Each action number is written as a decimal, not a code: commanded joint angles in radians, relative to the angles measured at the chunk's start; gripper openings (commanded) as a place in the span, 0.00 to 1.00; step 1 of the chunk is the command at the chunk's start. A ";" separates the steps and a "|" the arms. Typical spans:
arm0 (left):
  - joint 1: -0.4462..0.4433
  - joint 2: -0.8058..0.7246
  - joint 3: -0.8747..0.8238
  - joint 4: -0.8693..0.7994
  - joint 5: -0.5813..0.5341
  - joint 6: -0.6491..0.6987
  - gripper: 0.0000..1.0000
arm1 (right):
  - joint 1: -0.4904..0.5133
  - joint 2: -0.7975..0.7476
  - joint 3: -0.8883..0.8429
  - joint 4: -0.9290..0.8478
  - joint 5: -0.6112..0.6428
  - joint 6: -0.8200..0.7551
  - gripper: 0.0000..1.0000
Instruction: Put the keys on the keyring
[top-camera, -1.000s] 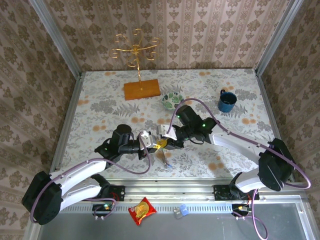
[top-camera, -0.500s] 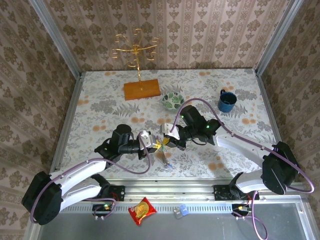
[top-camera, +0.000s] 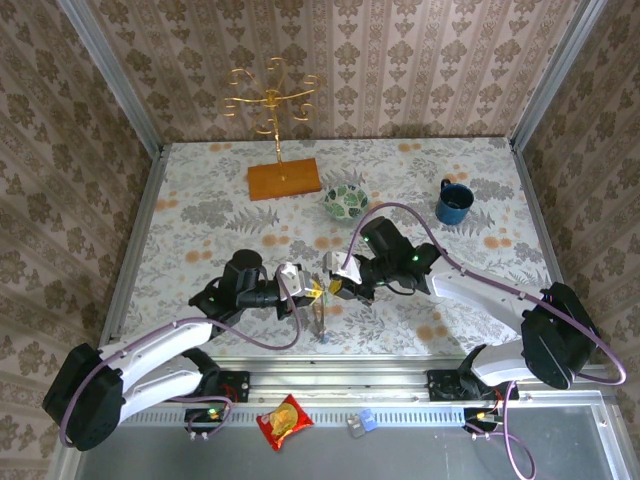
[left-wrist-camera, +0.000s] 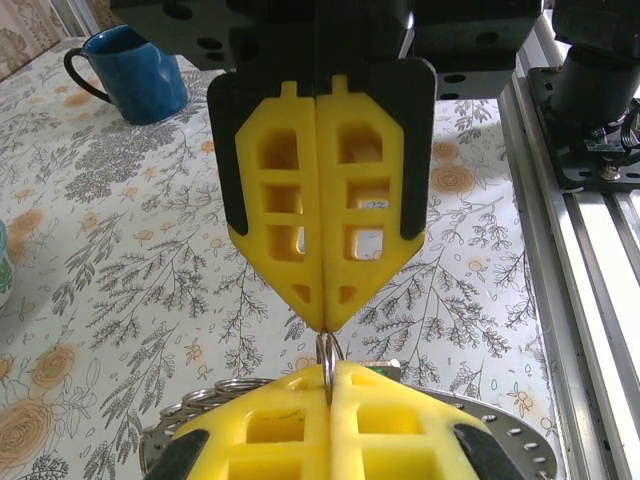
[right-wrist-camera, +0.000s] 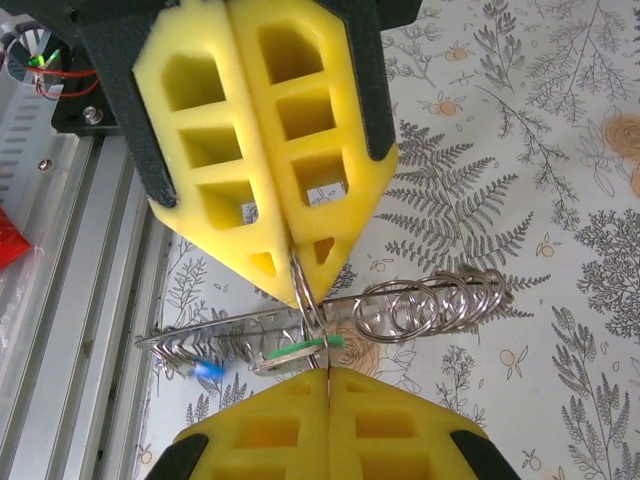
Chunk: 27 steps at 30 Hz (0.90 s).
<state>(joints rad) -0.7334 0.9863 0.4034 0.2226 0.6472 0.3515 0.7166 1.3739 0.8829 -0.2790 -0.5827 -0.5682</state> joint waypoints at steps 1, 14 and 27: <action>0.000 -0.008 -0.014 0.117 0.016 -0.031 0.00 | -0.003 -0.052 -0.045 0.087 -0.033 0.055 0.16; -0.001 0.009 -0.089 0.317 0.035 -0.135 0.00 | -0.015 -0.028 -0.091 0.232 -0.108 0.129 0.27; -0.001 0.024 -0.106 0.361 0.042 -0.155 0.00 | -0.016 -0.001 -0.072 0.252 -0.144 0.127 0.00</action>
<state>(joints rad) -0.7315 1.0107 0.3012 0.4999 0.6556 0.2089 0.6945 1.3643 0.7971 -0.0486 -0.6884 -0.4343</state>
